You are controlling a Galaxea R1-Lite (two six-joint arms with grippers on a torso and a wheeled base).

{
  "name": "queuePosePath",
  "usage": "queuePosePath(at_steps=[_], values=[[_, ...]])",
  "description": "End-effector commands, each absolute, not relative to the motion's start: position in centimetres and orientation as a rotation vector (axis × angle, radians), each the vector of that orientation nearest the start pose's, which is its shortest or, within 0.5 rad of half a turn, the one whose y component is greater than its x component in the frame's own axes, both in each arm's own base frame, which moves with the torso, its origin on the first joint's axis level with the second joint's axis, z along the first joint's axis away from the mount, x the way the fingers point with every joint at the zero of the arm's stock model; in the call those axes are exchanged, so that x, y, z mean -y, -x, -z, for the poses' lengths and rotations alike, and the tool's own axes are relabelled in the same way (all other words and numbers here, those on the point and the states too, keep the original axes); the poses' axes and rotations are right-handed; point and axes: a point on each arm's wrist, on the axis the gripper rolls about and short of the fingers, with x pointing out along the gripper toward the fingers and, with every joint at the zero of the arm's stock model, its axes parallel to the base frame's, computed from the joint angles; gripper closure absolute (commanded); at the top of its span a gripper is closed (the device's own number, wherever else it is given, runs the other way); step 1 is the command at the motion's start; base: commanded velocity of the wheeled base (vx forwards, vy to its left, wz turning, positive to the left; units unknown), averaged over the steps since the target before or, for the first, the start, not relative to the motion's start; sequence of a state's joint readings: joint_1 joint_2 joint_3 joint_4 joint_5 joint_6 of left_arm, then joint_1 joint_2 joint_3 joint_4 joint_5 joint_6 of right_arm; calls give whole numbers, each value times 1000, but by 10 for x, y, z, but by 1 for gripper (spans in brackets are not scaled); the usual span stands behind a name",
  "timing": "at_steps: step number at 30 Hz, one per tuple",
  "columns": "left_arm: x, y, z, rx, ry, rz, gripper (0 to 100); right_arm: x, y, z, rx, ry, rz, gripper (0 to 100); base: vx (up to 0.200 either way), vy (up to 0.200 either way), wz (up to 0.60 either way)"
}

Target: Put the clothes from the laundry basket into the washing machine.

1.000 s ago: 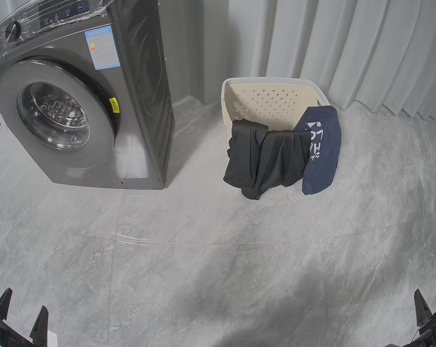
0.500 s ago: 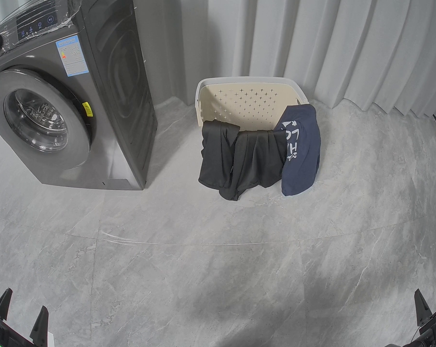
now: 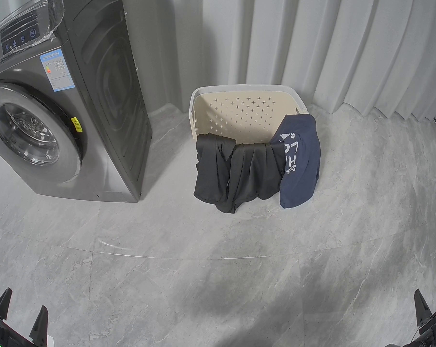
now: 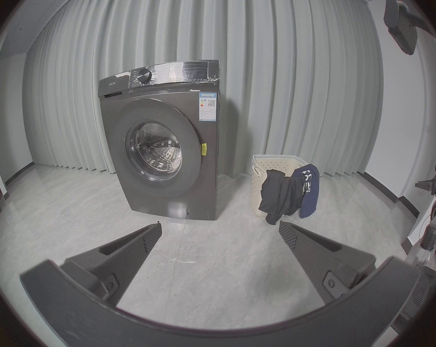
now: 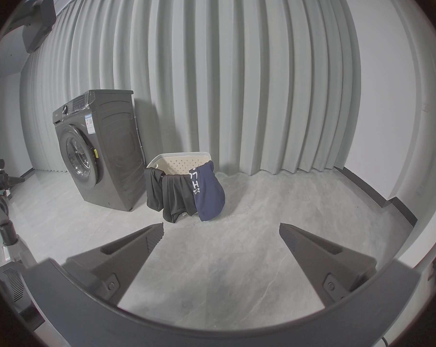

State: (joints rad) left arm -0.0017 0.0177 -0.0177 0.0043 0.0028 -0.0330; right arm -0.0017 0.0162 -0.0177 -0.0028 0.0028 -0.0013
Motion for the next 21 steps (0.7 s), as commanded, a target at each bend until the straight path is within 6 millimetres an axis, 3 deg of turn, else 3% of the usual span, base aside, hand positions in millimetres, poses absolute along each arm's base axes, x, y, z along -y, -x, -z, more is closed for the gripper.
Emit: queuePosePath(at_steps=[1,8,21], values=[[0,23,-76,-8,34,-2,0,0,22,-77,-11,2,-2,0,200,0,0],[0,22,-76,-9,37,-2,0,0,22,-77,-11,2,-3,0,29,0,0],[0,22,-76,-9,35,-2,0,0,22,-77,-11,2,-2,0,0,-200,0]])
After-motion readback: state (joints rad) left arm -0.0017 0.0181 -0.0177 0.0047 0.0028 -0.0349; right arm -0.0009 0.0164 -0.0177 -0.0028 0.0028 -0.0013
